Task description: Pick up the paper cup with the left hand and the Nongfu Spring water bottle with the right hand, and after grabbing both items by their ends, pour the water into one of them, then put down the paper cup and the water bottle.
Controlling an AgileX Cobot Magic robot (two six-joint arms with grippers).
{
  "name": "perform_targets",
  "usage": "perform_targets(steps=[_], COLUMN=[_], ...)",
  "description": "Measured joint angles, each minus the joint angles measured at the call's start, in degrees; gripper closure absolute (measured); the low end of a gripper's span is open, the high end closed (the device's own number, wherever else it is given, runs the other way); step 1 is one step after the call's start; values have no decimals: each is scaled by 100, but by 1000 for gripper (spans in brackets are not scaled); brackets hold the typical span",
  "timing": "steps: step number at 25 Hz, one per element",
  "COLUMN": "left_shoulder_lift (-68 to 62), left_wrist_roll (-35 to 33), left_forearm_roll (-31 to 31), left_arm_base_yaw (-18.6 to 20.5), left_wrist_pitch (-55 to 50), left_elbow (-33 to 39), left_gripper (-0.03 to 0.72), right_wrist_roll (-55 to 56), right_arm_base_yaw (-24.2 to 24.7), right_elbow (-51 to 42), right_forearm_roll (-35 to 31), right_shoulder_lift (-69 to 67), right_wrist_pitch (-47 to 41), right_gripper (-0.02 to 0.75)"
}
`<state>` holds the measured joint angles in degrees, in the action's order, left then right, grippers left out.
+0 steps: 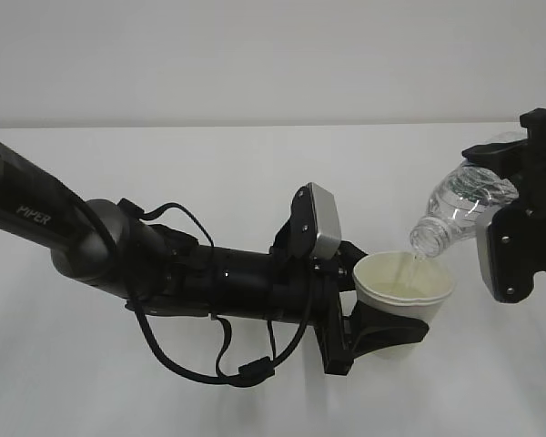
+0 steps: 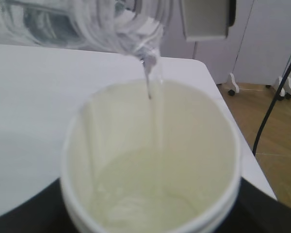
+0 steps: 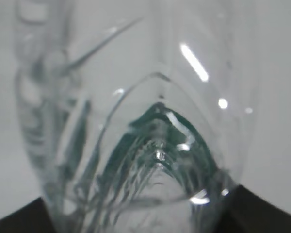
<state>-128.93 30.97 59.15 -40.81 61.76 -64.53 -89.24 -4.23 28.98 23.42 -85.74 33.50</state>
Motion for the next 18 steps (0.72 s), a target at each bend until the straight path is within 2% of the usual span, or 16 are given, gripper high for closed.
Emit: perform_targets(steps=[18], left_shoulder_lift=[0], left_wrist_roll=[0], left_forearm_roll=[0], left_arm_base_yaw=[0], left_wrist_pitch=[11], left_elbow=[0], left_gripper=[216], right_wrist_roll=[-29], right_arm_base_yaw=[0], right_elbow=[0], right_forearm_roll=[0], right_shoulder_lift=[0], right_wrist_pitch=[0], right_gripper=[345])
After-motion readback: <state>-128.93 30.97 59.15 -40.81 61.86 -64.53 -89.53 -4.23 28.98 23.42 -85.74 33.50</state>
